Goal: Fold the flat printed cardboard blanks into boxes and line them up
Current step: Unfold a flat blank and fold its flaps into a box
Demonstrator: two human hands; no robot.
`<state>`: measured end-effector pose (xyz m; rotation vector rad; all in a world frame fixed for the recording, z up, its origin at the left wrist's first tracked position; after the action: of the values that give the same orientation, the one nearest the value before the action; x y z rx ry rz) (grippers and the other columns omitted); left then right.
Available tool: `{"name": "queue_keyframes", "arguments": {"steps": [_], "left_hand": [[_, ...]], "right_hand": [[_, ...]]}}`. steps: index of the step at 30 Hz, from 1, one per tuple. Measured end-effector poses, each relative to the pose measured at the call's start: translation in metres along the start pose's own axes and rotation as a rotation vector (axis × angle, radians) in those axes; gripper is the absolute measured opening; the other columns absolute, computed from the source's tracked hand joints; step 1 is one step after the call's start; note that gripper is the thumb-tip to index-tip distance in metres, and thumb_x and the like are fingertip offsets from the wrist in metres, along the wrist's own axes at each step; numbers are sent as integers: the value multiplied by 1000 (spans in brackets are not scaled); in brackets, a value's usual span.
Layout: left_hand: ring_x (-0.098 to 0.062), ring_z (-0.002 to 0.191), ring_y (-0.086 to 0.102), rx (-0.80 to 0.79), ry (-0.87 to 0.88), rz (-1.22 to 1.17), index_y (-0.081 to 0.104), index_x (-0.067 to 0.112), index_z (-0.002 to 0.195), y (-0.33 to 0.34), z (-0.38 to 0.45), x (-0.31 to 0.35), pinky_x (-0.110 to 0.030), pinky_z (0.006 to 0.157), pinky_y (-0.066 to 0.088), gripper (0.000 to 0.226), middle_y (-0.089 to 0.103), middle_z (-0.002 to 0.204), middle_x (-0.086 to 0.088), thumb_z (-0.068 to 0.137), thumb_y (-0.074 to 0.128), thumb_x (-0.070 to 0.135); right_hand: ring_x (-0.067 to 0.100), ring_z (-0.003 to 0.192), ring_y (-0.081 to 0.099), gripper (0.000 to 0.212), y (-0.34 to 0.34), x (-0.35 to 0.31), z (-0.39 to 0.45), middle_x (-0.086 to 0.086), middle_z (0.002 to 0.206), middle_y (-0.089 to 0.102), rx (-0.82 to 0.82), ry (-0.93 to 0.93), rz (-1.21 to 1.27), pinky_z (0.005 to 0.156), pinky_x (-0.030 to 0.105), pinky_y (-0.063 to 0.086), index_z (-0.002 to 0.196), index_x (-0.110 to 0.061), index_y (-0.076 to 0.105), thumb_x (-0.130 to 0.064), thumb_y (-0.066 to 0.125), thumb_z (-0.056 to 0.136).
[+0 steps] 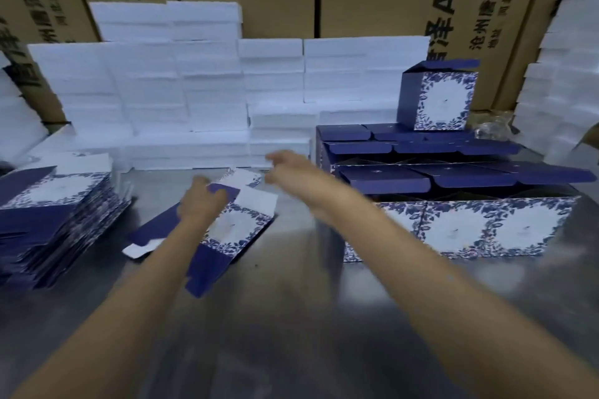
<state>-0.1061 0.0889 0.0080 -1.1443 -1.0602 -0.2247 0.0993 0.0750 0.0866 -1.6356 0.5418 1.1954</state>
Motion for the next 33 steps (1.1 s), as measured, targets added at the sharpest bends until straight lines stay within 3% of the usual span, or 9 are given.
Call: {"name": "queue_keyframes", "arguments": {"steps": [4,6,9,16,18,20,24,29,33], "left_hand": [[-40,147,21,96,-130,338,38,9,143,-19,11,-78,-51,121,1,63,36,151,-28,95,50,48],[-38,150,12,95,-127,380,34,9,147,-26,16,-91,-53,122,-3,68,27,157,-28,96,47,53],[-38,148,21,108,-67,405,35,10,148,-27,16,-95,-54,122,5,67,33,155,-23,97,44,53],[-39,133,39,217,-72,302,50,10,142,-27,-5,-87,-48,109,33,58,47,144,-21,93,58,41],[-39,110,57,210,-72,199,67,10,114,-23,-13,-87,-47,98,45,35,65,118,-19,92,58,34],[-34,79,65,158,-59,-23,66,8,95,-18,-19,-85,-43,79,56,20,70,91,-11,92,59,26],[-24,85,61,162,-50,-266,65,10,109,-23,-17,-77,-35,76,51,17,66,102,-8,94,65,18],[-19,83,63,304,71,-476,68,14,108,-46,-31,-58,-31,77,51,16,71,102,-10,92,69,15],[-7,66,69,137,164,-619,61,27,106,-52,-48,-40,-31,58,55,13,75,77,11,95,65,22]], "right_hand": [[29,136,46,35,62,82,1,13,147,51,-23,168,-290,106,33,38,131,-11,55,-29,45,102],[27,153,22,45,78,111,-2,11,163,31,-30,168,-454,120,41,21,137,-13,51,-41,37,105],[19,157,0,51,89,126,-4,-1,170,10,23,70,-523,122,45,4,152,-33,38,-50,31,104],[8,155,6,59,81,126,-4,-8,168,19,113,94,-291,123,36,3,154,-32,40,-61,35,102],[11,154,14,59,75,129,-8,-9,166,24,140,116,-165,126,37,10,154,-34,38,-58,44,101],[13,150,26,55,70,130,-12,-15,160,33,156,150,3,124,38,20,150,-41,41,-55,52,98],[5,128,42,40,60,129,-14,-18,141,44,183,149,291,102,24,33,141,-40,50,-40,57,101],[-2,102,52,36,45,135,-16,-11,127,53,313,141,338,84,18,38,135,-28,56,-35,60,100],[4,121,55,55,49,136,-15,-16,133,57,233,228,611,105,29,41,131,-37,59,-63,67,83]]}}
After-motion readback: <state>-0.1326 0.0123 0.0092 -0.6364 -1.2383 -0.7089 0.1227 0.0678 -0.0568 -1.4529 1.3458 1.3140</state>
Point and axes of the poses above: each hand's wrist, its own z-axis towards the middle knuckle, its own y-axis out of the palm, x = y × z, the point moved 5 cm from there along z, towards the middle knuckle
